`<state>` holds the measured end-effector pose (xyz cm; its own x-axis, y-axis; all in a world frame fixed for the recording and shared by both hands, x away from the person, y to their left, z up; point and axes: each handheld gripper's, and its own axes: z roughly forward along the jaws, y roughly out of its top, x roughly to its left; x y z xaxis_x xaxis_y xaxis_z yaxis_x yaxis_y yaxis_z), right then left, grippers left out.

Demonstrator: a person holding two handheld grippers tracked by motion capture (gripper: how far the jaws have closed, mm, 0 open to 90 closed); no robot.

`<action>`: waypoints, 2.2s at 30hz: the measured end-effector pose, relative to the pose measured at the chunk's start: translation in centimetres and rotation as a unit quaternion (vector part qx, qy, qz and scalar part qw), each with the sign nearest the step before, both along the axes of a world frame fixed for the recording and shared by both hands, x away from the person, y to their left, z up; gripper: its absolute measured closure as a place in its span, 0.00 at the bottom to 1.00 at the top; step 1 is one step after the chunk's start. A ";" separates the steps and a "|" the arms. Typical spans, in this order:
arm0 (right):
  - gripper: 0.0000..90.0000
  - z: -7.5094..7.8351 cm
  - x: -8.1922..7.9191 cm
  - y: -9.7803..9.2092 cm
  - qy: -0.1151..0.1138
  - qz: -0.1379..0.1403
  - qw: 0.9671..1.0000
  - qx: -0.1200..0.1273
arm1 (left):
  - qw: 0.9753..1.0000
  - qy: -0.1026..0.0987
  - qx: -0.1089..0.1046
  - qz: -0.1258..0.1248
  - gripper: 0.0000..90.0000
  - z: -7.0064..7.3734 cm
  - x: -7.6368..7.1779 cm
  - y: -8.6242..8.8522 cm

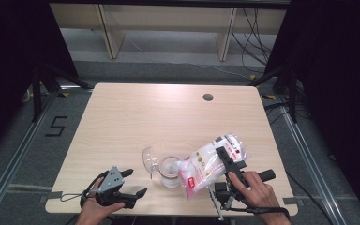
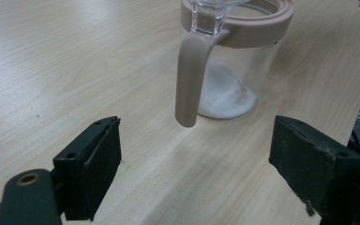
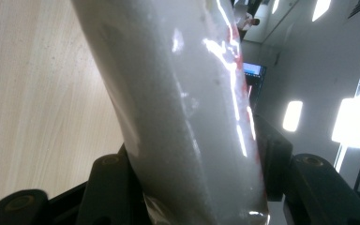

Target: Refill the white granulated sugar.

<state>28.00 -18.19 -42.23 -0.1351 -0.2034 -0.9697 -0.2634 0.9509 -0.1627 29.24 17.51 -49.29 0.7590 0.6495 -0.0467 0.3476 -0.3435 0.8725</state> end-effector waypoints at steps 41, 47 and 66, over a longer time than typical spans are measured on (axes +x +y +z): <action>0.59 0.2 -0.1 -0.1 -0.004 0.008 1.000 0.004 | 1.000 -0.009 0.005 -0.007 0.18 0.0 0.1 0.1; 0.59 0.3 -0.4 0.4 -0.006 0.019 1.000 -0.003 | 1.000 -0.011 0.007 -0.009 0.18 0.0 0.1 0.1; 0.60 0.3 -0.7 0.2 0.005 0.001 1.000 0.006 | 1.000 -0.006 0.002 -0.005 0.18 0.1 0.0 0.0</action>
<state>27.35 -17.99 -41.95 -0.1452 -0.1922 -0.9705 -0.2669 0.9522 -0.1487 29.27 17.56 -49.22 0.7664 0.6414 -0.0351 0.3333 -0.3503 0.8753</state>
